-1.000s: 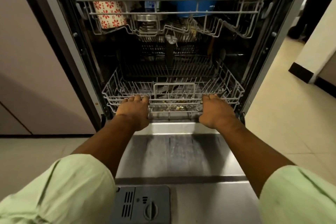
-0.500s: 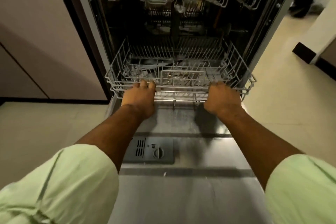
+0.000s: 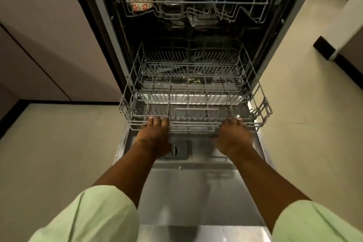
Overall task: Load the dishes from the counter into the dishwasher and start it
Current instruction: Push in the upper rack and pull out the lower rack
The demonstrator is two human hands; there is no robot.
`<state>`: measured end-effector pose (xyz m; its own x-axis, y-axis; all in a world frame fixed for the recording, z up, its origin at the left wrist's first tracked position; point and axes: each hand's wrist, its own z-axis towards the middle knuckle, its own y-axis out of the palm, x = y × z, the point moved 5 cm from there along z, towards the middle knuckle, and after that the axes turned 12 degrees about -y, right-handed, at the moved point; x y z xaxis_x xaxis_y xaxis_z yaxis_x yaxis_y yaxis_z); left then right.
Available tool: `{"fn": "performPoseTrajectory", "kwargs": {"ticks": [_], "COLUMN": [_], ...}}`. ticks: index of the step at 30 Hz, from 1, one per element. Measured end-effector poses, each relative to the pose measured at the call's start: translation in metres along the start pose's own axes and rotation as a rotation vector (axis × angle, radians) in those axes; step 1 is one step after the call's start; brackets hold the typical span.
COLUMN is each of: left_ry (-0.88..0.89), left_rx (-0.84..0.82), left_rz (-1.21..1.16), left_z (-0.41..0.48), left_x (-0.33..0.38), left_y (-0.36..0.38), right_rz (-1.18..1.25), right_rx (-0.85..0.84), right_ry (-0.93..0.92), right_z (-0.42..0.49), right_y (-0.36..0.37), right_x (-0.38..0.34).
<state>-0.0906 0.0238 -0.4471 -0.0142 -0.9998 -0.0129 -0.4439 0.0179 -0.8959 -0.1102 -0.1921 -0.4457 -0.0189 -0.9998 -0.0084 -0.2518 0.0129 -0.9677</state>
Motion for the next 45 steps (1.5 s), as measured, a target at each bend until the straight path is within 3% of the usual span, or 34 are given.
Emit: {"fn": "performPoseTrajectory", "kwargs": {"ticks": [11,21,35,45], "left_ry": [-0.008,0.010,-0.047,-0.038], "left_rx": [-0.124,-0.339,-0.435,-0.480], "left_rz": [0.056,0.098,0.074,0.067], "left_z": [-0.053,-0.116,-0.211,-0.211], "left_x": [-0.008,-0.017,-0.019,-0.020], "left_y": [0.025,0.045,0.083,0.071], "right_rz": [0.012,0.069,0.049,0.049], "right_rx": [-0.269,-0.422,-0.484,-0.516], "right_ry": [0.033,0.030,-0.049,-0.075], "right_z": [-0.057,-0.122,-0.224,-0.220], "right_y": [0.006,0.019,0.037,0.030], "right_x": [-0.009,-0.012,-0.017,-0.012]}}
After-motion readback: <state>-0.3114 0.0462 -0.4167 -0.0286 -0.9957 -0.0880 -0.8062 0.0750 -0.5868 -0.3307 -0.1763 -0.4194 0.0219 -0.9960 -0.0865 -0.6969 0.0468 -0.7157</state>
